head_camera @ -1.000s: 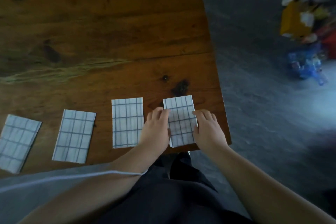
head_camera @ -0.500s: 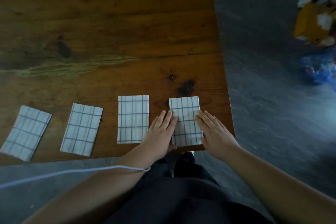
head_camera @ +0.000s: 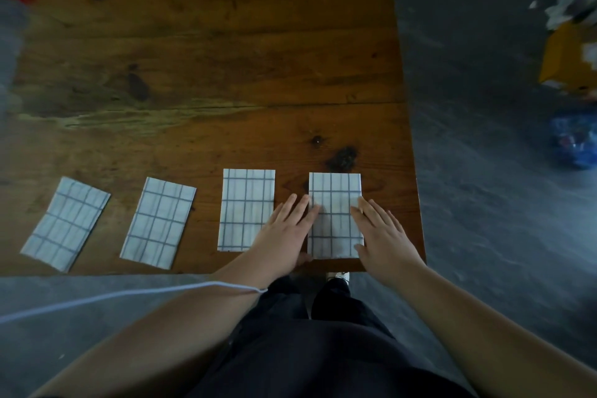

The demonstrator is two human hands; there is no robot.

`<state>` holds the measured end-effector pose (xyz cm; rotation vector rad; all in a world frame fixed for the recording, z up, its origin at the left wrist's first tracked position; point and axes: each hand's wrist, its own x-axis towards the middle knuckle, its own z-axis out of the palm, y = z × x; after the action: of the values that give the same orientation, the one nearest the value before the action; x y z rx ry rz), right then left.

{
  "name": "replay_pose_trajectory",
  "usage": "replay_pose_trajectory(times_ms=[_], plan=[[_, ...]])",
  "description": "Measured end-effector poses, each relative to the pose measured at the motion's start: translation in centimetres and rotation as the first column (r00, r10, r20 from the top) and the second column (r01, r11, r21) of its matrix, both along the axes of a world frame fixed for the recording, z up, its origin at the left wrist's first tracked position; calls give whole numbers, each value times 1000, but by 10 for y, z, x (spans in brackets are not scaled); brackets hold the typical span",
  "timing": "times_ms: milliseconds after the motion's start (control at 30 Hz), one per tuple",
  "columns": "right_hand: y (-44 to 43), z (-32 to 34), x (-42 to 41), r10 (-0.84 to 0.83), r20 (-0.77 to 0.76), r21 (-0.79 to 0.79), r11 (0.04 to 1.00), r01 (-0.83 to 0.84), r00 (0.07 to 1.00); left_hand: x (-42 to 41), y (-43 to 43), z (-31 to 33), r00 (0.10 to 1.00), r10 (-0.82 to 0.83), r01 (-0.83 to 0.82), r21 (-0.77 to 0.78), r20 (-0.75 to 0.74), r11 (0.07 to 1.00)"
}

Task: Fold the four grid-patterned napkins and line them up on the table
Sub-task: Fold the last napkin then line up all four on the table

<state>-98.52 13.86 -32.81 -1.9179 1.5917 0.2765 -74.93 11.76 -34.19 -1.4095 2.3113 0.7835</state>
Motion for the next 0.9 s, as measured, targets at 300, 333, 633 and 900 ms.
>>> replay_pose_trajectory(times_ms=[300,333,633,900], plan=[[-1,30,88,123,123,-12,992,-123,985,63,15,32,953,293,-295,-15,-80,955],[-2,30,104,124,133,-10,992,-124,983,79,16,31,941,328,-330,-13,-85,944],[-9,7,194,-28,-56,21,999,29,998,180,-3,4,991,126,-126,-4,-44,992],[-1,-4,205,29,-66,23,999,-28,997,193,7,1,994,85,-85,-5,-63,996]])
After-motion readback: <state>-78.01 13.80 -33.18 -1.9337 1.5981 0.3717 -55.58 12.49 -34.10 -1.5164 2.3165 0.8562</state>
